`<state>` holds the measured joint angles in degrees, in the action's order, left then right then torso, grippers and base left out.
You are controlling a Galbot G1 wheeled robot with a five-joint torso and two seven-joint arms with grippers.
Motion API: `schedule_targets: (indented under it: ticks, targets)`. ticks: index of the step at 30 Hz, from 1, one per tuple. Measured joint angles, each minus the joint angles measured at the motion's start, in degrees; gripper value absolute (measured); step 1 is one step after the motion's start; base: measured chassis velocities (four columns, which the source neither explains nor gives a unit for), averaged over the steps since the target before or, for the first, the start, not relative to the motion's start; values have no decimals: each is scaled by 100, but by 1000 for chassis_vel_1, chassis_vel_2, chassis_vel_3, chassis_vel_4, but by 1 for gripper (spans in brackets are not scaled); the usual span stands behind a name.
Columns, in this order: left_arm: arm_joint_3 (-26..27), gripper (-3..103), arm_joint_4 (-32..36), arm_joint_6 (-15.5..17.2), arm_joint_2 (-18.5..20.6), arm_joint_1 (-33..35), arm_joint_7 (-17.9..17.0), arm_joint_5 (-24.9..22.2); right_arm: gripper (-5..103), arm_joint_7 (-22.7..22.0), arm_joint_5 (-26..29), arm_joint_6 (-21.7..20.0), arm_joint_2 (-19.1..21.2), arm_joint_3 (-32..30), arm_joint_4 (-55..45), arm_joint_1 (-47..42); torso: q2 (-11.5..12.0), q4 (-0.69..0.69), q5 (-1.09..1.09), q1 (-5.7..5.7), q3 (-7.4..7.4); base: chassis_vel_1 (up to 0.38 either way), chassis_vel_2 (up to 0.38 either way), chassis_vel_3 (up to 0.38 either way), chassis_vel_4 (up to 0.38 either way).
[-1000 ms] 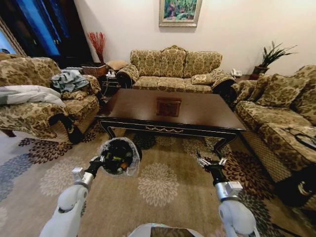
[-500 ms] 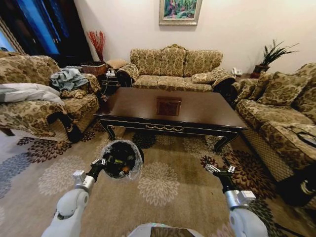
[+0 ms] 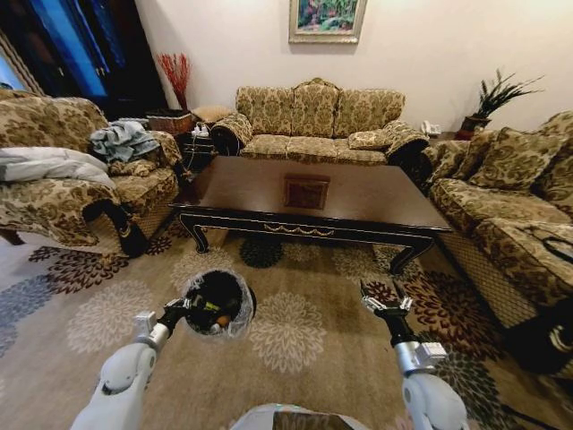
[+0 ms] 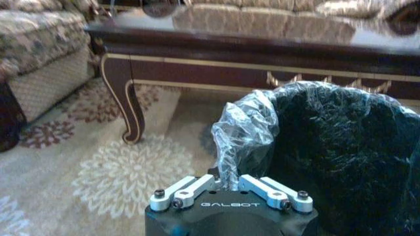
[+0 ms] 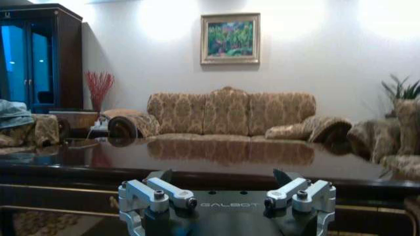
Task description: Move to the front of the table and place the trash on the table into the trash bin.
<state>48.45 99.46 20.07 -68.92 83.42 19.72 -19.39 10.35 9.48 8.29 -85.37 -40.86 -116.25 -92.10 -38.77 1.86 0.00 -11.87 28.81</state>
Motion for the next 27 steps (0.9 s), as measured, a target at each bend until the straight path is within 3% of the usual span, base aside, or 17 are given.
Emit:
schedule_targets:
  ticks: [9,16,22,27]
  targets:
    - [-76,1,-842,58,308,-438,53,-3,100,-24,-43,16,-45,-114,-176,-55,248,0,-2,102,-145,0,0,0,0]
    - [-108,1,-1020,-62,398,-513,127,-163,100,-16,-23,34,-109,-190,-194,-178,380,0,1,157,-223,0,0,0,0]
    - [-199,1,-1369,-176,353,-734,197,-237,100,-102,-77,-330,-202,-217,-478,-241,538,1,1,220,-318,0,0,0,0]
    - [-292,1,-1674,-335,269,-940,188,-177,100,-215,-87,-486,-16,-242,-682,-418,659,-1,-3,265,-395,0,0,0,0]
